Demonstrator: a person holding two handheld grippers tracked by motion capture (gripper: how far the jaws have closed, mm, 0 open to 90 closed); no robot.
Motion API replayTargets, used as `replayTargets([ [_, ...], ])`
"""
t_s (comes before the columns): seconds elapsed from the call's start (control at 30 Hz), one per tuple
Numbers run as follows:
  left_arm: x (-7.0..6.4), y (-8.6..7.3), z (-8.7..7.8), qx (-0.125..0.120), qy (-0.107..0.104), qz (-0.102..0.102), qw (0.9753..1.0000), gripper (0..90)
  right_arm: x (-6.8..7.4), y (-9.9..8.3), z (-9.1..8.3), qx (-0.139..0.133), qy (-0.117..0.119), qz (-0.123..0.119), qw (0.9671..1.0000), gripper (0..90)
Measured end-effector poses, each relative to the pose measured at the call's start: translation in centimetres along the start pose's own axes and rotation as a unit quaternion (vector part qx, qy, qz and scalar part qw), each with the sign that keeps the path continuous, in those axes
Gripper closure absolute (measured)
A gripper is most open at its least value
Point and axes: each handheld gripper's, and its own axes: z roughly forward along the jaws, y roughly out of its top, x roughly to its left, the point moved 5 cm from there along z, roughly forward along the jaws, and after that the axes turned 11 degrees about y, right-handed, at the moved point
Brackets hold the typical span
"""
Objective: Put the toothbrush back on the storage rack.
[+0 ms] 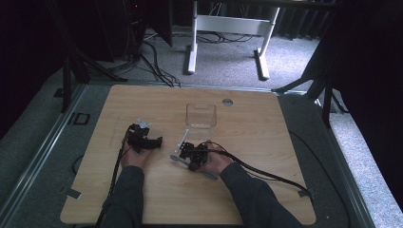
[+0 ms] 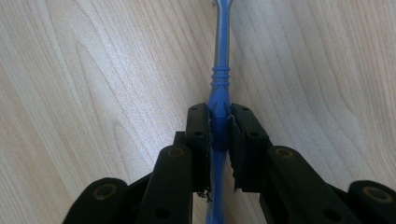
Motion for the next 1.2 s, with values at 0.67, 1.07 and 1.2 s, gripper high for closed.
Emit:
replayTargets([
  [0.67,0.0,0.0,0.0,0.000,0.000,0.000,1.0000,13.6,0.0,0.2,-1.8,-0.039,-0.008,0.007,0.9992,78.3],
  [1.07,0.0,0.0,0.0,0.000,0.000,0.000,1.0000,13.6,-0.4,0.6,-3.3,-0.082,-0.017,0.014,0.9963,78.3],
  [1.2,0.0,0.0,0.0,0.000,0.000,0.000,1.0000,13.6,-0.5,0.7,-3.7,-0.094,-0.020,0.016,0.9952,78.3],
])
